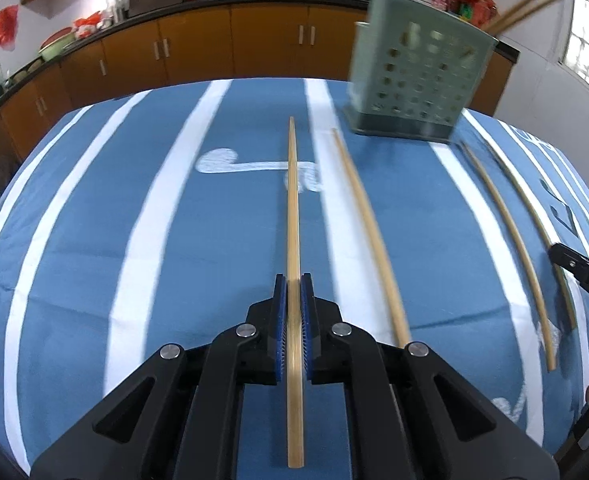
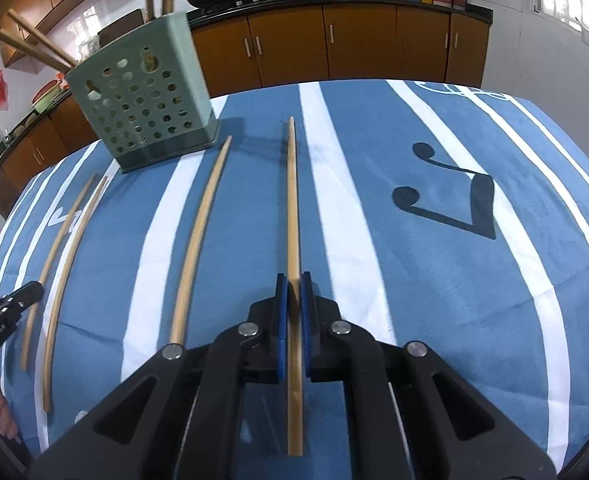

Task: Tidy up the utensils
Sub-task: 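Grasp a chopstick with the left tool while the right tool grasps another, then raise both held chopsticks upright above the green holder, then open the left tool to drop its chopstick in the holder while the right tool releases its own, then lower both tools and grasp the last chopsticks on the cloth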

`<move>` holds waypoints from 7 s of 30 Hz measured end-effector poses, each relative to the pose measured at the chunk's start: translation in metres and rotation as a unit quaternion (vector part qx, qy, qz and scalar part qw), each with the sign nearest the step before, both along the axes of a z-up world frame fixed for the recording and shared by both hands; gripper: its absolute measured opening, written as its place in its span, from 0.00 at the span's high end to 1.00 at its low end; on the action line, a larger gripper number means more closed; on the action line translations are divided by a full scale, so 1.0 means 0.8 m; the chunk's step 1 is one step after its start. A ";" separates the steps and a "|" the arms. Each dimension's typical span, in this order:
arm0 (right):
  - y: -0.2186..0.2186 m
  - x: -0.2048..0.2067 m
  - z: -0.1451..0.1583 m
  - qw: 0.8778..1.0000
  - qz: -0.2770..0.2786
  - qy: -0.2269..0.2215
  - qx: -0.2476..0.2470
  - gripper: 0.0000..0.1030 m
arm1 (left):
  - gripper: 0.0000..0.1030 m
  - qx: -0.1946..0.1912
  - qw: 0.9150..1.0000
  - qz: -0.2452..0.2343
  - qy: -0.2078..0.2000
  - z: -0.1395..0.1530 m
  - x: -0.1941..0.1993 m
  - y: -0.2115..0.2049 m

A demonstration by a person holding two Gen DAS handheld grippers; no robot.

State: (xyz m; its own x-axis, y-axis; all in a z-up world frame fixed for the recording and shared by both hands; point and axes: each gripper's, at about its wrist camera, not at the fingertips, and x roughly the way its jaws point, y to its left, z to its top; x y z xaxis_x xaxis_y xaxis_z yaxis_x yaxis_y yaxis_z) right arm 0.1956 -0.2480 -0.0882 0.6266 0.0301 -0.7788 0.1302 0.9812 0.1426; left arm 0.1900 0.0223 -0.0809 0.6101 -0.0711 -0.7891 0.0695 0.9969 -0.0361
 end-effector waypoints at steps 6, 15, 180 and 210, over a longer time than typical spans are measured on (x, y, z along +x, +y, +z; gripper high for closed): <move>-0.008 0.002 -0.001 1.000 -0.006 -0.003 -0.003 0.92 | 0.93 -0.012 1.000 0.007 -0.005 0.000 0.003 0.014; -0.005 0.002 -0.003 1.000 -0.004 -0.007 -0.012 0.92 | 0.92 -0.010 1.000 0.007 -0.012 -0.001 0.001 0.014; 0.048 -0.026 0.025 0.996 0.070 -0.038 0.034 0.68 | 0.49 -0.038 0.994 0.033 -0.094 0.063 -0.034 0.027; 0.004 -0.007 0.002 0.999 -0.042 0.004 0.007 0.93 | 0.52 -0.027 0.999 -0.031 -0.032 0.014 -0.040 -0.046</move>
